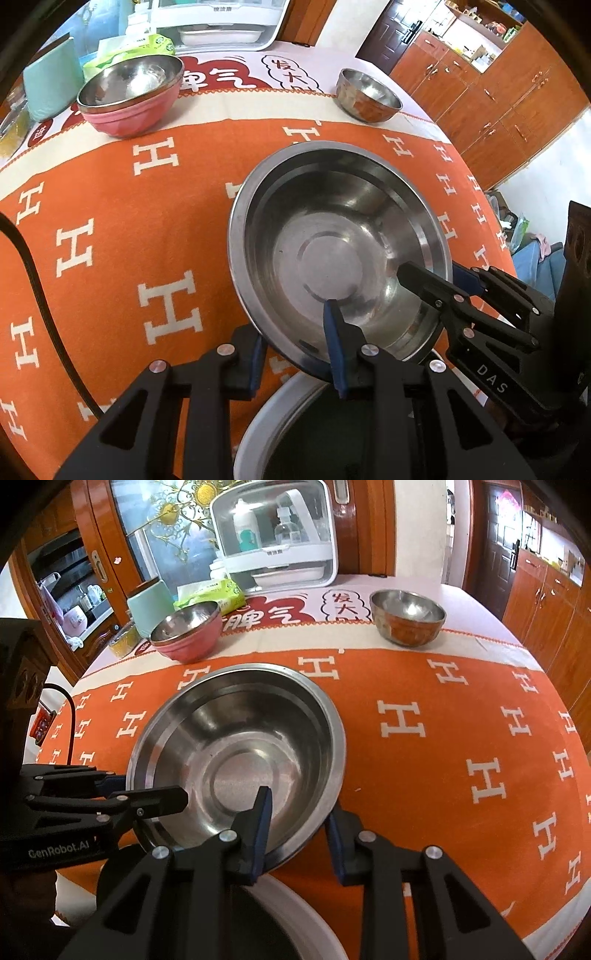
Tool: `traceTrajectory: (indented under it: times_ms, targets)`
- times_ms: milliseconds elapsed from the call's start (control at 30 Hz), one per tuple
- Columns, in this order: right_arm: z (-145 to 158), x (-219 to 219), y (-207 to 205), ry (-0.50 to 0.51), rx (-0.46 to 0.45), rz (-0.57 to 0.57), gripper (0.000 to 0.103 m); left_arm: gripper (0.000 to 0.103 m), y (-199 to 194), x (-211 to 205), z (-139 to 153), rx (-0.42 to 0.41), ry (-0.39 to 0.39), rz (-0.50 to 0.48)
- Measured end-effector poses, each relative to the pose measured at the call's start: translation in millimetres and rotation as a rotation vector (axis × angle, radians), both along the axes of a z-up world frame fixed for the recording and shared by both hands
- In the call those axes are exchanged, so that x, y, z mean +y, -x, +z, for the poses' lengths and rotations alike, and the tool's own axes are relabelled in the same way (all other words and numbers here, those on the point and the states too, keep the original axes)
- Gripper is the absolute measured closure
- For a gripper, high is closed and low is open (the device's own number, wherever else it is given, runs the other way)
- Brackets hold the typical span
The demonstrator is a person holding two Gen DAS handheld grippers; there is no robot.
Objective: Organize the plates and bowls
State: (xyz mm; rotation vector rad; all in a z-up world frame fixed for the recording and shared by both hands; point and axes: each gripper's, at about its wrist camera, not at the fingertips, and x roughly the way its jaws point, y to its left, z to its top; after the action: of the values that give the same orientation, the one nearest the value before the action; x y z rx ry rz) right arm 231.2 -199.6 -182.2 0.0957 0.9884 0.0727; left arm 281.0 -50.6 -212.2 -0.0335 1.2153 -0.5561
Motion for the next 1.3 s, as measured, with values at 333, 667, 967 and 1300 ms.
traceTrajectory:
  times_ms: [333,667,967,1300]
  targets:
    - [28.3,13.5,19.3,0.034,-0.093,0.010,0.075,0.075,17.8,15.0,24.6,-0.072,0.023,0.018]
    - [61.5,32.2,44.1,0.037,-0.178,0.052,0.075,0.075,49.9,38.0,58.5,-0.139,0.038,0.068]
    - [83.0,54.0,63.7,-0.033,-0.256,0.117,0.075,0.075,91.0,67.6,90.5,-0.244,0.015,0.175]
    - [82.0,92.6,84.3,-0.089,-0.247,0.274,0.075,0.075,143.0,114.7,93.4,-0.261,-0.010,0.365]
